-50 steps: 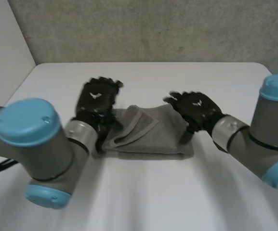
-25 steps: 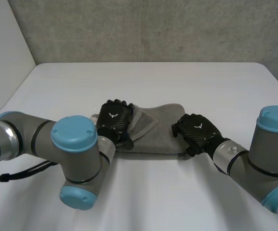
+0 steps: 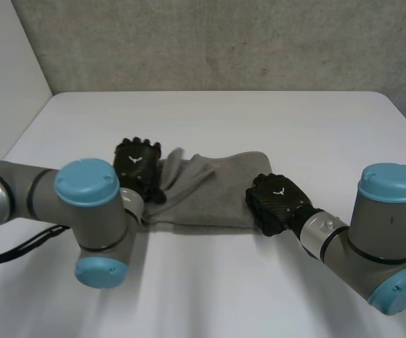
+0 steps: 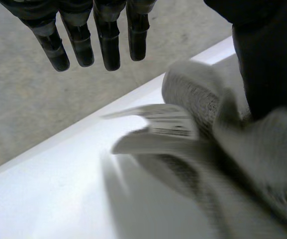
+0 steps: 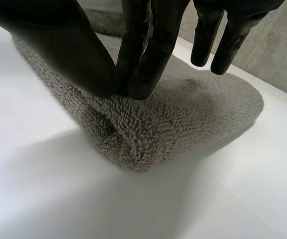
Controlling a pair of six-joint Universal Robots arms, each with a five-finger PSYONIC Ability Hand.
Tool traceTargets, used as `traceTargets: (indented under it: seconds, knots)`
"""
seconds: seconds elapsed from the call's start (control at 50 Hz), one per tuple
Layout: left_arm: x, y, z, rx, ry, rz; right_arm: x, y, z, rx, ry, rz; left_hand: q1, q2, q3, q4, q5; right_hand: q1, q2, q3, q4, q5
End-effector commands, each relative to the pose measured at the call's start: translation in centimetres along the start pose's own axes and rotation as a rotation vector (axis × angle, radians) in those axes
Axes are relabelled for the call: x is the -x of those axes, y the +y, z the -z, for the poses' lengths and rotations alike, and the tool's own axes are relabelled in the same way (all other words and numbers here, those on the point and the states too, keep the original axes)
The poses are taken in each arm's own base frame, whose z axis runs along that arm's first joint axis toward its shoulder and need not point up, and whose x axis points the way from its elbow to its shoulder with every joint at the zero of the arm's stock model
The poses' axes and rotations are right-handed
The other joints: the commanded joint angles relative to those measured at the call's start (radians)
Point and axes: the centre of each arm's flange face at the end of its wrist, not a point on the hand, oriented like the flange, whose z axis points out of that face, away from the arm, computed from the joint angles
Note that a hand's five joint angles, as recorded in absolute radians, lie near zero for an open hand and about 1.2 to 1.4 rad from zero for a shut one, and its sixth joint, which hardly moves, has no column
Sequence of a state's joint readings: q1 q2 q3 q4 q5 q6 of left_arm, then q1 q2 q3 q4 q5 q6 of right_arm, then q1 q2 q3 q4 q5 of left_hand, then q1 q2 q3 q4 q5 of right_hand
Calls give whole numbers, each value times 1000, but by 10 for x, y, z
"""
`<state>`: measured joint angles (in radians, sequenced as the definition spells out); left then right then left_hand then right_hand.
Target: Fold the towel.
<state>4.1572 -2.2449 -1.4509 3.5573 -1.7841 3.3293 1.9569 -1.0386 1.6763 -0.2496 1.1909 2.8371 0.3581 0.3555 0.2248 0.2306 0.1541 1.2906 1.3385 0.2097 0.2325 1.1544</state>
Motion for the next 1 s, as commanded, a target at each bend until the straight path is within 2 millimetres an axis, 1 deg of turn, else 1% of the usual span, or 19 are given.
traceTargets:
  seconds: [0.02,0.04,0.08,0.24,0.34,0.4,0.46,0.5,0.52,0.56,0.62,0.66,0.72,0.84,0.86,0.88,0.9,0.92,1.0]
  knots:
    - [30,-7,-2,0,-71,8,0,0,1,2,-3,0,-24,-22,-50,-56,5,106,58,-35,-58,67]
    - [35,-5,-2,12,-83,5,0,0,1,2,-3,0,-24,-22,-50,-56,5,106,58,-35,-58,67]
    - [37,-2,0,22,-87,0,0,-1,1,0,-3,1,-24,-22,-50,-56,5,106,58,-35,-58,67]
    - [33,7,13,62,-66,-24,-1,-2,1,-5,-1,4,-24,-22,-50,-56,5,106,58,-35,-58,67]
    - [28,5,18,58,-52,-26,-3,-3,4,0,13,3,-24,-22,-50,-56,5,106,58,-35,-58,67]
    - [23,-2,22,39,-37,-25,-3,-5,7,-4,12,7,-27,-24,-50,-56,2,106,58,-35,-58,67]
    - [23,-10,24,19,-36,-21,-8,-7,14,-4,29,18,-27,-25,-50,-56,2,106,58,-35,-58,67]
    - [23,-12,25,13,-36,-18,-21,-6,22,11,66,32,-27,-25,-50,-56,2,106,58,-35,-58,67]
    - [24,-13,26,11,-36,-16,-21,-6,22,11,67,32,-27,-25,-50,-56,2,106,58,-35,-58,67]
    - [24,-13,26,11,-36,-14,-29,-6,30,17,81,60,-27,-25,-50,-56,2,106,58,-35,-58,67]
    - [25,-14,28,12,-36,-13,-32,-5,33,17,84,68,-27,-25,-50,-56,2,106,58,-35,-58,67]
    - [25,-13,29,15,-34,-14,-42,-2,37,23,99,60,-30,-27,-50,-56,-1,106,58,-35,-58,67]
    - [24,-16,31,9,-27,-10,-48,4,39,36,105,41,-30,-27,-50,-56,-1,106,58,-35,-58,67]
    - [17,-20,37,-2,-6,-9,-51,7,40,44,109,27,-33,-30,-50,-56,-4,106,58,-35,-58,67]
    - [17,-20,37,-2,-6,-9,-53,6,40,42,121,21,-33,-30,-50,-56,-4,-428,-476,-35,-58,-466]
    - [16,-22,38,-7,-6,-8,-53,5,41,39,126,18,-33,-30,-50,-56,-4,-1044,-1092,-35,-58,-1082]
    - [17,-25,38,-17,-6,-6,-53,5,41,39,126,18,-33,-30,-50,-56,-4,-1050,-1098,-35,-58,-1088]
    - [17,-25,38,-17,-6,-6,-55,3,41,32,135,8,-33,-30,-50,-56,-4,-1149,-1197,-35,-58,-1154]
    - [19,-39,41,-54,-9,2,-59,-4,40,8,165,-75,-36,-33,-50,-56,-6,-1150,-1198,-35,-58,-1154]
